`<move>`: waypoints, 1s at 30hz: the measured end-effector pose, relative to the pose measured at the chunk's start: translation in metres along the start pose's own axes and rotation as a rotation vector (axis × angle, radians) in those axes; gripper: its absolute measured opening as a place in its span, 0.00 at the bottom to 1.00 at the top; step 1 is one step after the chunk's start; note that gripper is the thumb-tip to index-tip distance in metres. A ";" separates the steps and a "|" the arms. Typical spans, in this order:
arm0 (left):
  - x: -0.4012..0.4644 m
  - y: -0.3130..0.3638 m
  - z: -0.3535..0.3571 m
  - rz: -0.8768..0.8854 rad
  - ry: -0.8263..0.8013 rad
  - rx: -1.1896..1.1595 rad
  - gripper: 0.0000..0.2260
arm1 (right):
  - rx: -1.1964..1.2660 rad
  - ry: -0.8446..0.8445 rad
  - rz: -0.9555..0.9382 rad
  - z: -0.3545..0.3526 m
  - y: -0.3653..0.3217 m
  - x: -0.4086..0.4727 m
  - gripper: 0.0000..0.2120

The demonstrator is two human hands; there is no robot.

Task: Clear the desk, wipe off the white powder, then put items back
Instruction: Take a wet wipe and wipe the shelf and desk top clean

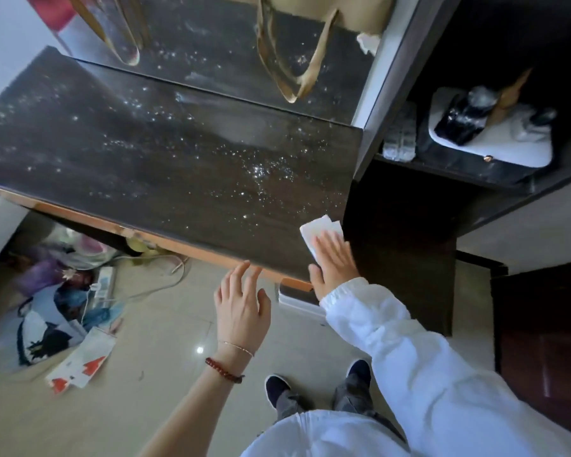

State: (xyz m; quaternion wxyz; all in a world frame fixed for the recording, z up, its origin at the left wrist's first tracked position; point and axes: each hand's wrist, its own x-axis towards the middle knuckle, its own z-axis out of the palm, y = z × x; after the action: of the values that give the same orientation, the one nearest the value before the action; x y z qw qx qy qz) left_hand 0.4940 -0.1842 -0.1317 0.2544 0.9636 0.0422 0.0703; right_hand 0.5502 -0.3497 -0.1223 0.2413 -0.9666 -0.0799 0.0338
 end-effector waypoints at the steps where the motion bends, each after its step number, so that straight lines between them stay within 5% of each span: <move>1: 0.006 -0.004 -0.004 0.004 0.009 0.008 0.17 | -0.091 -0.071 -0.020 0.010 -0.004 -0.002 0.28; 10: 0.060 -0.020 -0.023 0.025 -0.044 0.094 0.20 | -0.325 -0.027 0.114 0.019 -0.020 0.034 0.27; 21: 0.131 -0.029 -0.031 0.059 -0.155 0.136 0.20 | -0.214 0.069 0.293 0.024 -0.037 0.112 0.22; 30: 0.147 -0.050 -0.041 0.199 -0.188 0.043 0.20 | -0.165 0.150 0.435 0.033 -0.040 0.147 0.27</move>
State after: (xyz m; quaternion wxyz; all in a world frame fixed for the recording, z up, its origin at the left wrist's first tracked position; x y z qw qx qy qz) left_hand 0.6298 -0.1040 -0.1040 0.2281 0.9707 -0.0762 0.0035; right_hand 0.6856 -0.2740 -0.1366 0.1537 -0.9773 0.1457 0.0066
